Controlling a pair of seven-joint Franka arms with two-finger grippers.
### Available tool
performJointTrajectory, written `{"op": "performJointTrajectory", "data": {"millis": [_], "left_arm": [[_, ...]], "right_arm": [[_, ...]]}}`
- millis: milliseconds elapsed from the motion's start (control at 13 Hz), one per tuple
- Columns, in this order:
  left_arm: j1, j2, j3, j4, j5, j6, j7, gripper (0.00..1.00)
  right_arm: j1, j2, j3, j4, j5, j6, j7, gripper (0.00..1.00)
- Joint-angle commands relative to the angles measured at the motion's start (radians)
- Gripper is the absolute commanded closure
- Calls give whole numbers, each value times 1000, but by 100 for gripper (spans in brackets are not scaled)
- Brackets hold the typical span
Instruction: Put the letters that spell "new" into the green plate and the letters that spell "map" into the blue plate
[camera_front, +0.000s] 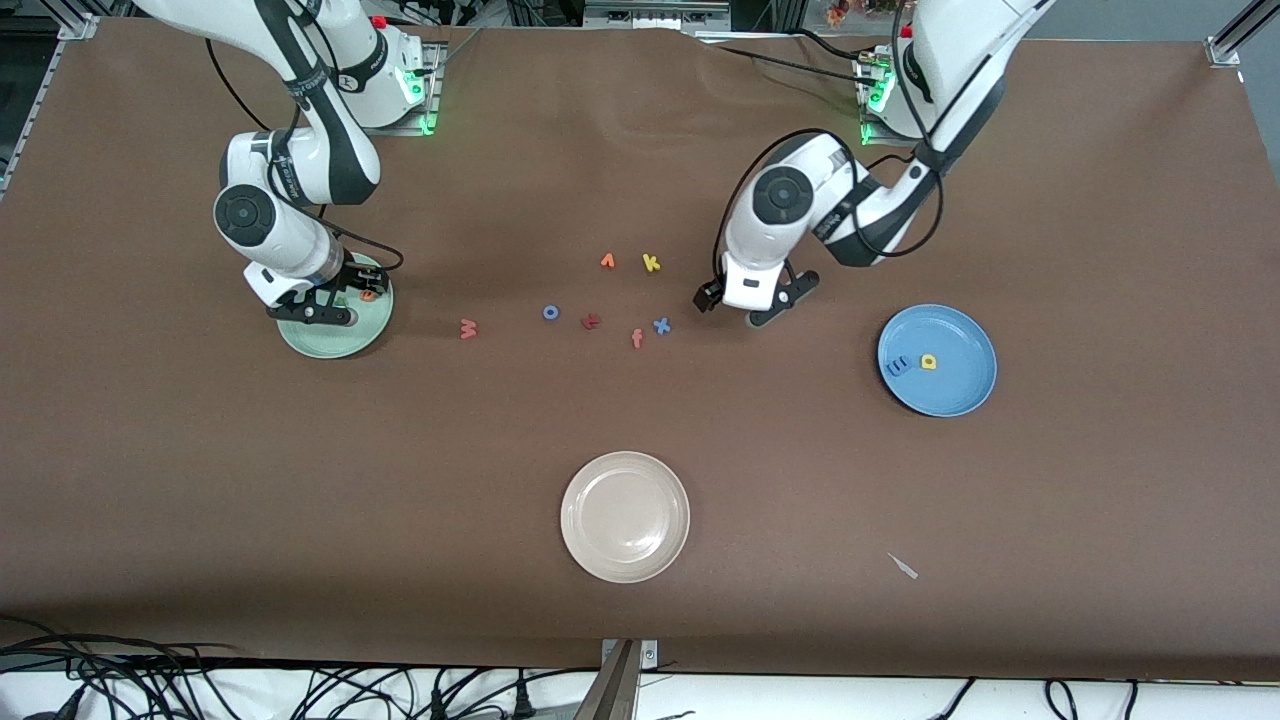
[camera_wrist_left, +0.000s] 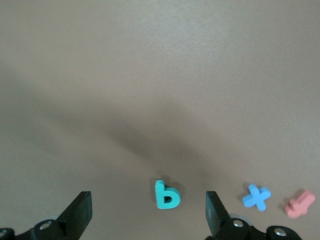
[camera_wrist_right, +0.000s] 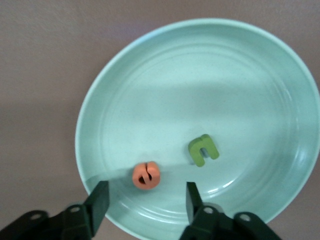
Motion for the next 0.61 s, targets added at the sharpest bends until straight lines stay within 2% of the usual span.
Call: {"op": "performJointTrajectory", "data": {"millis": [0,153,383,537], "left_arm": [[-34,47,2,-1,157,35,-255,0],[-54,91,2,12,231,36,-323,0],[-68,125,5,49,262,44,-359,2],[-69,144,5,68,262,45,-359,9]], "right_arm": [[5,-31,27,97,17,-133,-12,0],[11,-25,99,172,91,-148,48,0],[16,18,164,229,92,-165,89,0],[37,65,181,275,94,-163,77,0]]}}
